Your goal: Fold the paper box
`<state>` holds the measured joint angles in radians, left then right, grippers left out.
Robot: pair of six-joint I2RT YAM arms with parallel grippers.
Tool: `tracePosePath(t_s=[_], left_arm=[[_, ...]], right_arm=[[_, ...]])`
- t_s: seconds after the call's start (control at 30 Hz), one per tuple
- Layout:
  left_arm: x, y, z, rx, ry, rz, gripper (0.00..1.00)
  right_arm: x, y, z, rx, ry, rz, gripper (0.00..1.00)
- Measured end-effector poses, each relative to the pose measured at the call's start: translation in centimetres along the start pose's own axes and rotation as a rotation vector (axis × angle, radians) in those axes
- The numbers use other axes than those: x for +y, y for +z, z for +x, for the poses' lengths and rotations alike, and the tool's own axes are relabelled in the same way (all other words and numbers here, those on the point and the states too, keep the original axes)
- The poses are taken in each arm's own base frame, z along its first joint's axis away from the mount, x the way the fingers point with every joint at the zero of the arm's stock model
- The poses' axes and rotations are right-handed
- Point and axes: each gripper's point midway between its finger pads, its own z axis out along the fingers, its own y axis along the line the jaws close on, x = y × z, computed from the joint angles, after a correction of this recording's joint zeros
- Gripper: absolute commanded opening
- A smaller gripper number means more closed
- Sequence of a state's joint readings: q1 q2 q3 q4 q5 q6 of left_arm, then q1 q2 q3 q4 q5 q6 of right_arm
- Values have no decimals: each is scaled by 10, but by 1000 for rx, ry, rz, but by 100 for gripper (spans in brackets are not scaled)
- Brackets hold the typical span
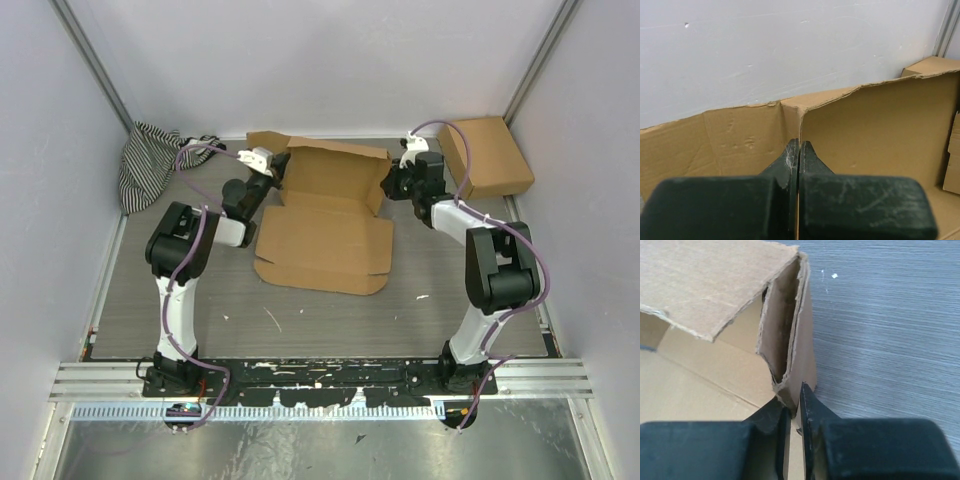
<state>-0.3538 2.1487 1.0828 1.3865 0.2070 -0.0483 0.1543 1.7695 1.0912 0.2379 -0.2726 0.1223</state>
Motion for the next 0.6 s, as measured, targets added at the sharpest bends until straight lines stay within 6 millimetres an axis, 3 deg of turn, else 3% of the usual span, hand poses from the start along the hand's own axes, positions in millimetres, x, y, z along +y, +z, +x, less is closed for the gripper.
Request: tracePosePath(t_s=[0.17, 0.43, 0.6], left_arm=[[1, 0, -3, -7, -4, -4, 0], [2, -2, -3, -4, -19, -15, 0], [-1, -3, -10, -9, -48, -15, 14]], right_arm=[[-7, 4, -2, 6, 14, 97, 8], [0, 8, -1, -13, -11, 274, 1], [1, 8, 1, -28, -1, 407, 1]])
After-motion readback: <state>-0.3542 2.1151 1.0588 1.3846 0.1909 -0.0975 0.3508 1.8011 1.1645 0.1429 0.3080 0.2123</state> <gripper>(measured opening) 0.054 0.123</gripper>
